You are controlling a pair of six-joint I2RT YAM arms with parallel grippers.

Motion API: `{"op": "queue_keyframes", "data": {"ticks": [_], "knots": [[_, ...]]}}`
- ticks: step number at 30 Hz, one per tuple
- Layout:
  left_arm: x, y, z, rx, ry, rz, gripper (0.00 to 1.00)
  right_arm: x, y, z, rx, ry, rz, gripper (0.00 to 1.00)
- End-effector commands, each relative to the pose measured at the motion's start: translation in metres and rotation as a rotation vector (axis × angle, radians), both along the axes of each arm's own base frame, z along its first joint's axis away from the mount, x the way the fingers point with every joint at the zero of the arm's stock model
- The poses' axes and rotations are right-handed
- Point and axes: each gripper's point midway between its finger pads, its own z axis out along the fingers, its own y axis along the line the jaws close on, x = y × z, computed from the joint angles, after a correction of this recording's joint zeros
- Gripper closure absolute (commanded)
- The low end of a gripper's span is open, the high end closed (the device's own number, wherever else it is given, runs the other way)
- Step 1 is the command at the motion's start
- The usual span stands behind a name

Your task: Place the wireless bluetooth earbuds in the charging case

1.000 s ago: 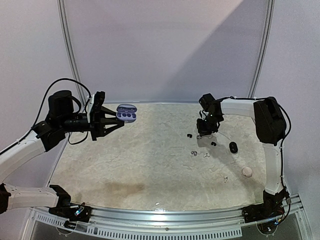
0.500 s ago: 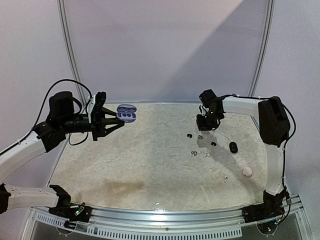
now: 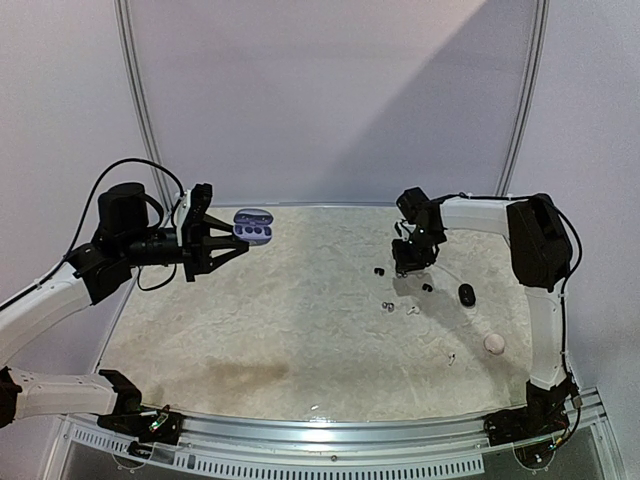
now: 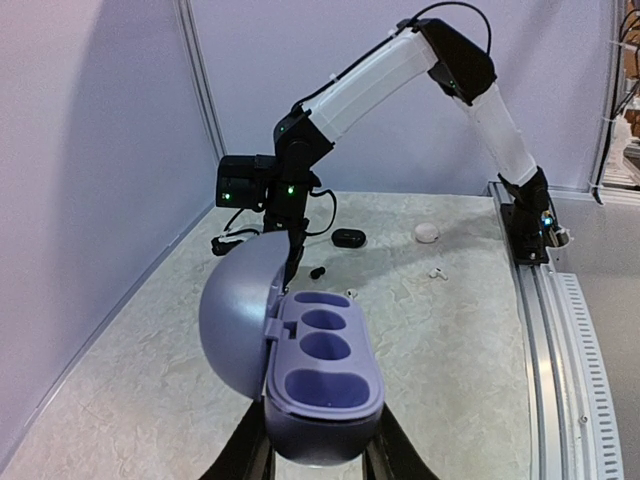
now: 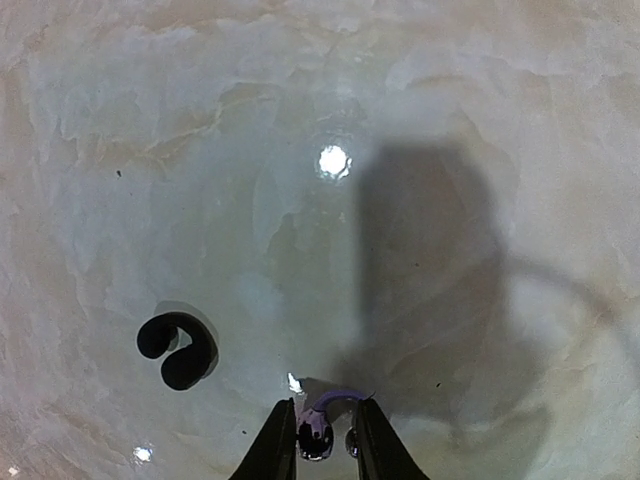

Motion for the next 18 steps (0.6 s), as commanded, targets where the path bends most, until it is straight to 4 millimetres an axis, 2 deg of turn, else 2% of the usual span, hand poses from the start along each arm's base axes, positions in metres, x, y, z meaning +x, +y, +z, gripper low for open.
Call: {"op": "queue_keyframes", "data": {"ticks": [1,9,18], "knots": [[0.001,0.002,0.002,-0.005,-0.015,0.007,1.00,-0.007,0.000,-0.012,0.002,0.046,0.010,0.79],[0.000,0.002,0.002,-0.002,-0.015,0.004,1.00,-0.019,-0.011,-0.014,-0.027,0.055,-0.008,0.75],[0.001,0.002,0.001,-0.001,-0.014,0.000,1.00,-0.020,-0.010,-0.003,-0.019,0.039,-0.004,0.83]]}}
